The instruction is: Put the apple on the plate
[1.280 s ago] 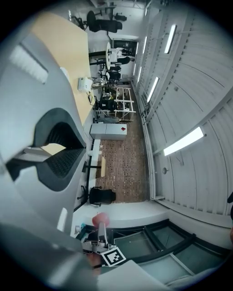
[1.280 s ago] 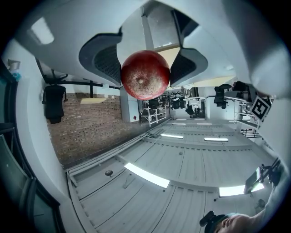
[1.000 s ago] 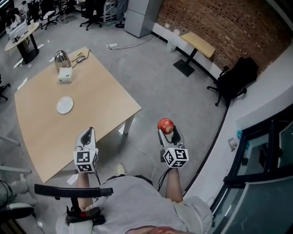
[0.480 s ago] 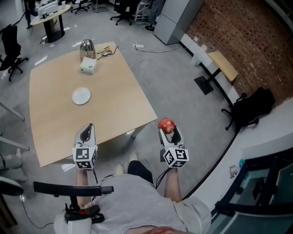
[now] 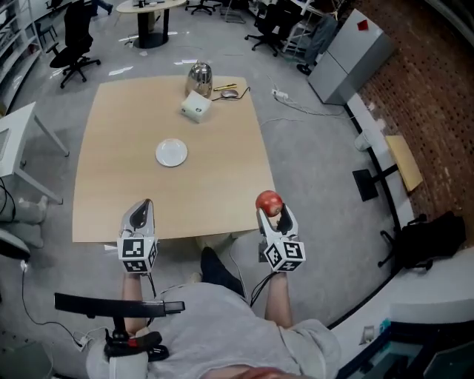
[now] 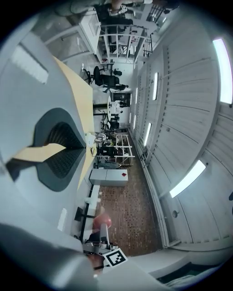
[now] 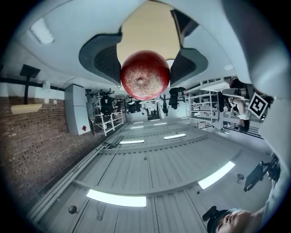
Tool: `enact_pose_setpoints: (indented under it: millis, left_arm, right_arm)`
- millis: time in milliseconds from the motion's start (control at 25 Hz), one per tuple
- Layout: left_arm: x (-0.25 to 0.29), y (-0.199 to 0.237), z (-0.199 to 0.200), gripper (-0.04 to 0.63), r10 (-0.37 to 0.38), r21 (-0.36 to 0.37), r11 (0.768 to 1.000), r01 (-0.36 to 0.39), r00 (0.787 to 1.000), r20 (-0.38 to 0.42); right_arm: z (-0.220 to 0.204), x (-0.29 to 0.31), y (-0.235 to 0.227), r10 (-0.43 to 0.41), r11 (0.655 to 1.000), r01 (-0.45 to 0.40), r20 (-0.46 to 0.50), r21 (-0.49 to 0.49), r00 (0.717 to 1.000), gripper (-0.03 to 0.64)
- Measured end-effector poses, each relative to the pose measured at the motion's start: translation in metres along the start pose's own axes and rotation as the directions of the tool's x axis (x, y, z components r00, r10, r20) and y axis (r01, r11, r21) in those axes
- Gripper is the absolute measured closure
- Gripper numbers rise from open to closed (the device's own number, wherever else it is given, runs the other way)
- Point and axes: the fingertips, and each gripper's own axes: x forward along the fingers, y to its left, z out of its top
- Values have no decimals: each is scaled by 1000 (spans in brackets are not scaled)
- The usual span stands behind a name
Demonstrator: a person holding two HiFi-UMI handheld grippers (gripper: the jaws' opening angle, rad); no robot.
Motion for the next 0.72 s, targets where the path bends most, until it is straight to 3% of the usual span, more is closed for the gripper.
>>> enact_pose_setpoints:
  millis: [360,720]
  left_arm:
    - [18,35,-8,577,156,-28,987,-157,987,-43]
    - [35,48,-7,577,240,-32,969,-244,967,-89]
  right_arm:
    - [-7,100,19,179,984,-180,-49,-14,983,273]
    - [-18,162,43,312,949,-316,-116,-16,943,273]
